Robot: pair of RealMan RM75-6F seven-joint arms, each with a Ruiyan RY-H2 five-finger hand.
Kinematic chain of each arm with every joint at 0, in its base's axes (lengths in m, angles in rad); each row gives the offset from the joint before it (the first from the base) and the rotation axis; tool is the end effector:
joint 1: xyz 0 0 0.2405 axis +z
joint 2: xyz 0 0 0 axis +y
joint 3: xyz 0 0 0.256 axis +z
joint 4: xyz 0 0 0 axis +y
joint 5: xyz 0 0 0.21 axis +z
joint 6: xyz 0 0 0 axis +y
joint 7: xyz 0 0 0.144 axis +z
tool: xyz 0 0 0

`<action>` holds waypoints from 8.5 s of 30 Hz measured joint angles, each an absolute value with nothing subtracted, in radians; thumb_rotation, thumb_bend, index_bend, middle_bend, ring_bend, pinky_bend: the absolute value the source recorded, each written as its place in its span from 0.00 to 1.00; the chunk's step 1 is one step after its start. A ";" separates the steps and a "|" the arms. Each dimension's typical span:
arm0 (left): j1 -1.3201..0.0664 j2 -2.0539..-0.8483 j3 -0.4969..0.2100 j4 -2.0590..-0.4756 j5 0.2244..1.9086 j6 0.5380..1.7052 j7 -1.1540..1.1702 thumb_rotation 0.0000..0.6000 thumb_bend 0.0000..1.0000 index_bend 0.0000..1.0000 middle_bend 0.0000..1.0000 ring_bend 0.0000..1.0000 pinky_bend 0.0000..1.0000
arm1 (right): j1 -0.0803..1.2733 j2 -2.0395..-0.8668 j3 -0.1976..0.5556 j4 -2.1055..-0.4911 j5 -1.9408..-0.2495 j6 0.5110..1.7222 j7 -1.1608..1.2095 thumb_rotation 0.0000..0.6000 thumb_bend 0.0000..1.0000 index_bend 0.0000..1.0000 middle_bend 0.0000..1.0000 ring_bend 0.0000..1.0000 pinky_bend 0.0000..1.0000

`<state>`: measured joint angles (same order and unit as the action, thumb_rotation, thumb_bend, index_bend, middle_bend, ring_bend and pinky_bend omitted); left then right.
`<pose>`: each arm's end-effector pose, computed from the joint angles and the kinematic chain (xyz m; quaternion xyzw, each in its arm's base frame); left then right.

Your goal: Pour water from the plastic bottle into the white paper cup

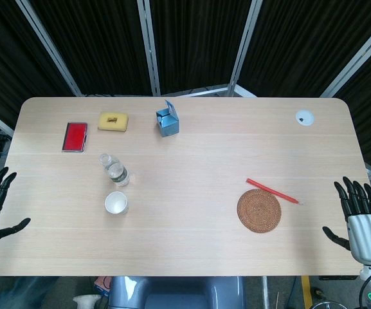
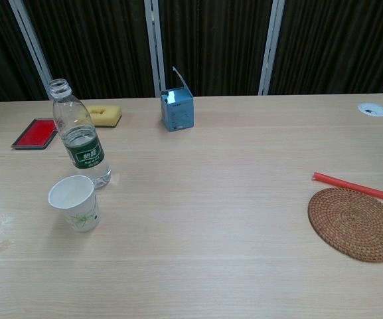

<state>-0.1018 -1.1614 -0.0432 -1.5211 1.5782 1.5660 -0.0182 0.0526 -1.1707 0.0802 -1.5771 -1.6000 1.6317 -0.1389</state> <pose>-0.3075 0.1852 0.1589 -0.6095 -0.3353 -0.4211 0.5819 -0.2956 -0.1751 0.1640 0.5980 -0.2883 0.4122 0.6240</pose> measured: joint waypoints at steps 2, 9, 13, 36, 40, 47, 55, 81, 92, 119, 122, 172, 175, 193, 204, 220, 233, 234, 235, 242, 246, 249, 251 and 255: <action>-0.102 -1.162 -0.043 -1.519 1.578 1.565 -0.018 1.00 0.00 0.00 0.00 0.00 0.00 | 0.052 -1.170 0.080 -1.578 -1.599 1.631 -0.139 1.00 0.00 0.00 0.00 0.00 0.00; -0.120 -1.171 -0.050 -1.504 1.573 1.541 -0.051 1.00 0.00 0.00 0.00 0.00 0.00 | 0.053 -1.168 0.079 -1.581 -1.587 1.614 -0.136 1.00 0.00 0.00 0.00 0.00 0.00; -0.153 -1.181 -0.066 -1.492 1.561 1.494 -0.126 1.00 0.00 0.00 0.00 0.00 0.00 | 0.058 -1.165 0.085 -1.590 -1.575 1.604 -0.135 1.00 0.00 0.00 0.00 0.00 0.00; -0.477 -1.464 -0.184 -1.197 1.383 0.998 -0.647 1.00 0.00 0.00 0.00 0.00 0.00 | 0.094 -1.175 0.144 -1.559 -1.430 1.511 -0.135 1.00 0.00 0.00 0.00 0.00 0.00; -0.514 -1.522 -0.184 -1.113 1.392 0.965 -0.718 1.00 0.00 0.00 0.00 0.00 0.00 | 0.094 -1.175 0.151 -1.552 -1.413 1.508 -0.134 1.00 0.00 0.00 0.00 0.00 0.00; -0.589 -1.610 -0.187 -0.988 1.402 0.886 -0.793 1.00 0.00 0.00 0.00 0.00 0.00 | 0.097 -1.178 0.156 -1.533 -1.386 1.492 -0.135 1.00 0.00 0.00 0.00 0.00 0.00; -0.660 -1.715 -0.187 -0.866 1.425 0.850 -0.892 1.00 0.00 0.00 0.00 0.00 0.00 | 0.097 -1.179 0.166 -1.518 -1.361 1.487 -0.132 1.00 0.00 0.00 0.00 0.00 0.00; -0.739 -1.879 -0.183 -0.673 1.413 0.795 -1.168 1.00 0.55 0.56 0.43 0.27 0.32 | 0.106 -1.180 0.175 -1.493 -1.322 1.455 -0.113 1.00 0.00 0.00 0.00 0.00 0.00; -0.742 -1.786 -0.175 -0.776 1.433 0.828 -1.167 1.00 0.55 0.58 0.44 0.28 0.33 | 0.104 -1.174 0.170 -1.500 -1.321 1.452 -0.109 1.00 0.00 0.00 0.00 0.00 0.00; -0.657 -1.346 0.050 -0.911 1.569 0.803 -0.950 1.00 0.54 0.58 0.44 0.29 0.34 | 0.097 -1.168 0.158 -1.540 -1.353 1.483 -0.139 1.00 0.00 0.00 0.00 0.00 0.00; -0.655 -1.356 0.068 -0.883 1.582 0.794 -0.895 1.00 0.54 0.58 0.44 0.29 0.34 | 0.097 -1.164 0.162 -1.546 -1.348 1.485 -0.137 1.00 0.00 0.00 0.00 0.00 0.00; -0.752 -1.491 0.013 -0.980 1.433 0.695 0.052 1.00 0.54 0.58 0.44 0.29 0.34 | 0.068 -1.126 0.179 -1.553 -1.321 1.508 -0.083 1.00 0.00 0.00 0.00 0.00 0.00; -0.749 -1.491 0.020 -0.972 1.454 0.720 0.056 1.00 0.54 0.59 0.44 0.29 0.34 | 0.068 -1.126 0.179 -1.555 -1.320 1.507 -0.085 1.00 0.00 0.00 0.00 0.00 0.00; -0.743 -1.487 0.039 -0.938 1.494 0.771 0.064 1.00 0.54 0.59 0.44 0.29 0.34 | 0.067 -1.123 0.180 -1.561 -1.320 1.510 -0.088 1.00 0.00 0.00 0.00 0.00 0.00; -0.741 -1.484 0.041 -0.940 1.499 0.788 0.106 1.00 0.54 0.59 0.44 0.29 0.34 | 0.066 -1.119 0.180 -1.566 -1.316 1.507 -0.091 1.00 0.00 0.00 0.00 0.00 0.00; -0.737 -1.486 0.041 -0.939 1.505 0.813 0.156 1.00 0.54 0.59 0.44 0.29 0.34 | 0.063 -1.113 0.180 -1.578 -1.315 1.509 -0.092 1.00 0.00 0.00 0.00 0.00 0.00; -0.736 -1.490 0.041 -0.940 1.508 0.821 0.159 1.00 0.54 0.59 0.44 0.29 0.33 | 0.062 -1.111 0.180 -1.581 -1.314 1.509 -0.093 1.00 0.00 0.00 0.00 0.00 0.00; -0.735 -1.491 0.041 -0.939 1.508 0.821 0.160 1.00 0.54 0.59 0.44 0.29 0.33 | 0.062 -1.111 0.180 -1.581 -1.314 1.509 -0.093 1.00 0.00 0.00 0.00 0.00 0.00; -0.735 -1.493 0.042 -0.937 1.508 0.822 0.161 1.00 0.54 0.59 0.44 0.29 0.33 | 0.062 -1.111 0.179 -1.581 -1.314 1.509 -0.093 1.00 0.00 0.00 0.00 0.00 0.00; -0.734 -1.495 0.041 -0.933 1.514 0.837 0.153 1.00 0.54 0.59 0.44 0.29 0.33 | 0.061 -1.113 0.179 -1.579 -1.313 1.510 -0.095 1.00 0.00 0.00 0.00 0.00 0.00; -0.731 -1.495 0.041 -0.927 1.519 0.847 0.133 1.00 0.54 0.59 0.44 0.29 0.33 | 0.062 -1.113 0.179 -1.579 -1.313 1.509 -0.096 1.00 0.00 0.00 0.00 0.00 0.00; -0.728 -1.499 0.049 -0.912 1.541 0.873 0.096 1.00 0.53 0.59 0.44 0.29 0.33 | 0.063 -1.114 0.179 -1.578 -1.312 1.507 -0.097 1.00 0.00 0.00 0.00 0.00 0.00; -0.727 -1.502 0.056 -0.899 1.558 0.890 0.060 1.00 0.53 0.59 0.44 0.29 0.33 | 0.063 -1.114 0.180 -1.578 -1.310 1.506 -0.098 1.00 0.00 0.00 0.00 0.00 0.00; -0.724 -1.507 0.069 -0.870 1.588 0.924 -0.049 1.00 0.52 0.59 0.44 0.29 0.33 | 0.064 -1.115 0.180 -1.578 -1.310 1.505 -0.098 1.00 0.00 0.00 0.00 0.00 0.00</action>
<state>-0.7241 -1.5074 0.0693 -0.8700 1.5885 0.9238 -0.0495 0.0635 -1.1146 0.1796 -1.5776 -1.3098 1.5054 -0.0981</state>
